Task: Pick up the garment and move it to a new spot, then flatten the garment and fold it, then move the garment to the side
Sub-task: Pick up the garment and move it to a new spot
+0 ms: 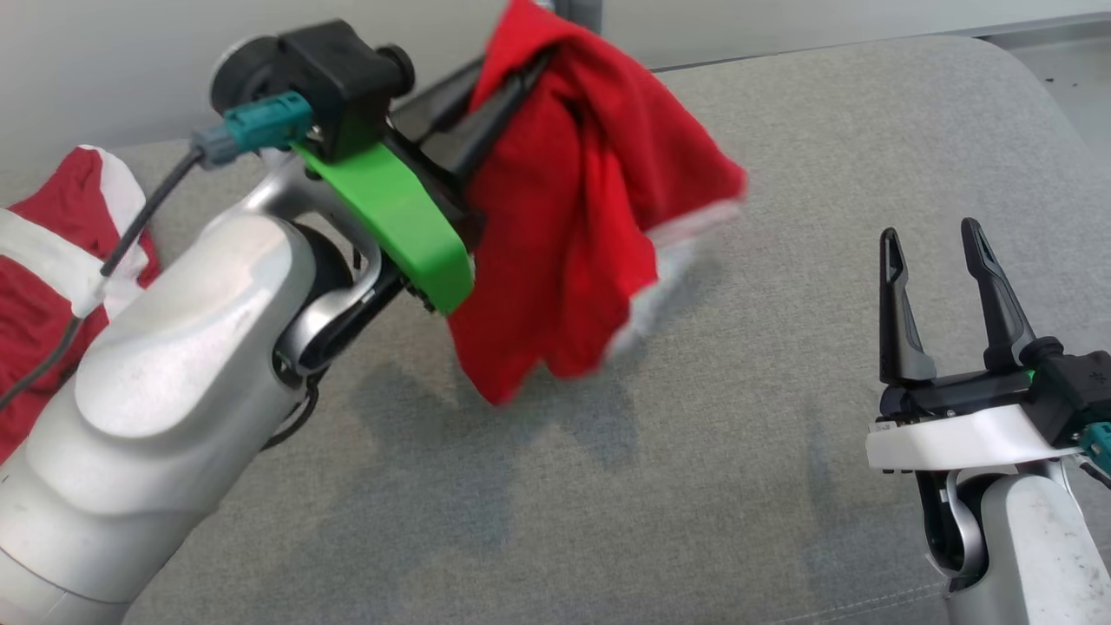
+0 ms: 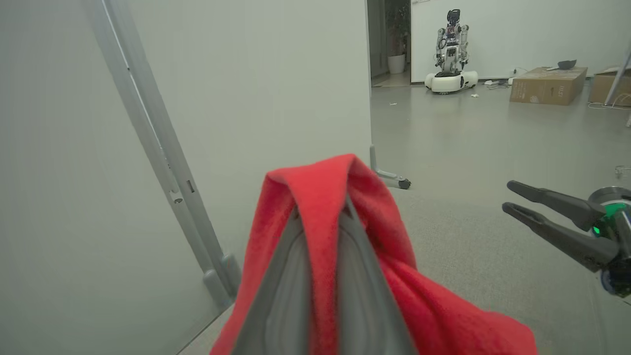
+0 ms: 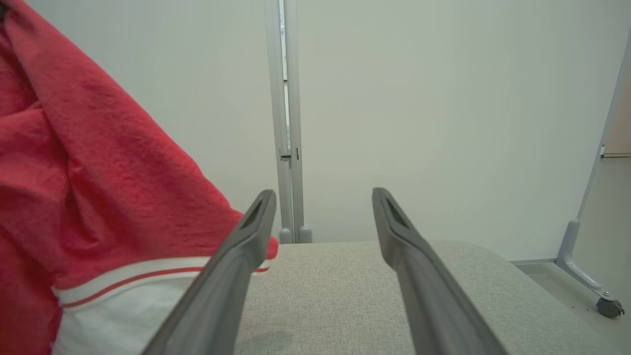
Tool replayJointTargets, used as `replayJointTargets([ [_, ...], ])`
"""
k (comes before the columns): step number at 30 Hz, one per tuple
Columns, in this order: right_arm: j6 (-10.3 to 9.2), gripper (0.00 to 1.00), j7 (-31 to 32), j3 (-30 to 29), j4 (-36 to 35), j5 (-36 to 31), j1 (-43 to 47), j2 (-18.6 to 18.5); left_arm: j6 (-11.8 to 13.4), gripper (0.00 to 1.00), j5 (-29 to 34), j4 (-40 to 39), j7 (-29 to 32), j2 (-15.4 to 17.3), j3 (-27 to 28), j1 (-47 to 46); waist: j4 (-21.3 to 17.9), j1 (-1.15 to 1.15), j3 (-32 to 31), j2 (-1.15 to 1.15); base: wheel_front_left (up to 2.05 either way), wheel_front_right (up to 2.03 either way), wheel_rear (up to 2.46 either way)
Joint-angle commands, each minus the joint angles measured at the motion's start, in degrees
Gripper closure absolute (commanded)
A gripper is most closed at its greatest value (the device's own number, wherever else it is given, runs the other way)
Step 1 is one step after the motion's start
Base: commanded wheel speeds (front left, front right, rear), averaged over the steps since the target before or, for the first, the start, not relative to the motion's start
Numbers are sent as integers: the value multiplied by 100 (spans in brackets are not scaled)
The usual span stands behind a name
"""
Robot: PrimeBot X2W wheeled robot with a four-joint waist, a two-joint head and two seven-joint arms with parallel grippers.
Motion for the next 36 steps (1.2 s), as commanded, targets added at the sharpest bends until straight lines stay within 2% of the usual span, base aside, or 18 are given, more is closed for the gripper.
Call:
replayJointTargets([
  [1,0,0,-23,10,-28,41,13,-18,-4,100,-121,-50,-17,101,-92,-46,-93,0,92,0,0,0,0],
  [5,0,0,-23,44,-59,83,-116,-18,-4,100,-450,44,-93,239,-515,-87,-219,0,294,0,0,0,0],
  [15,0,0,-23,428,-28,206,-504,-17,-4,100,-1033,1414,-317,622,-1515,-391,-736,0,863,0,0,0,0],
  [17,0,0,-23,505,-34,236,-536,-17,-4,100,-1079,1690,-409,699,-1674,-541,-833,0,946,0,0,0,0],
  [21,0,0,-23,591,-17,304,-572,-16,-4,100,-789,2247,-667,779,-2107,-855,-981,0,1059,0,0,0,0],
  [25,0,0,-23,659,-15,338,-596,-16,-4,100,-1008,2777,-772,760,-2272,-955,-1105,0,1104,0,0,0,0],
  [27,0,0,-23,661,-14,341,-597,-18,-4,96,-1055,2898,-820,757,-2289,-977,-1120,0,1104,0,0,0,0],
  [28,0,0,-23,661,-16,346,-592,-17,-4,57,-1076,3000,-873,756,-2315,-988,-1131,0,1103,0,0,0,0],
  [29,0,0,-23,658,-14,345,-584,-17,-4,2,-1104,3125,-925,753,-2338,-991,-1136,0,1099,0,0,0,0],
  [36,0,0,-23,687,77,246,-464,-16,-4,0,-1386,3775,-1026,654,-2418,-844,-1047,0,935,0,0,0,0],
])
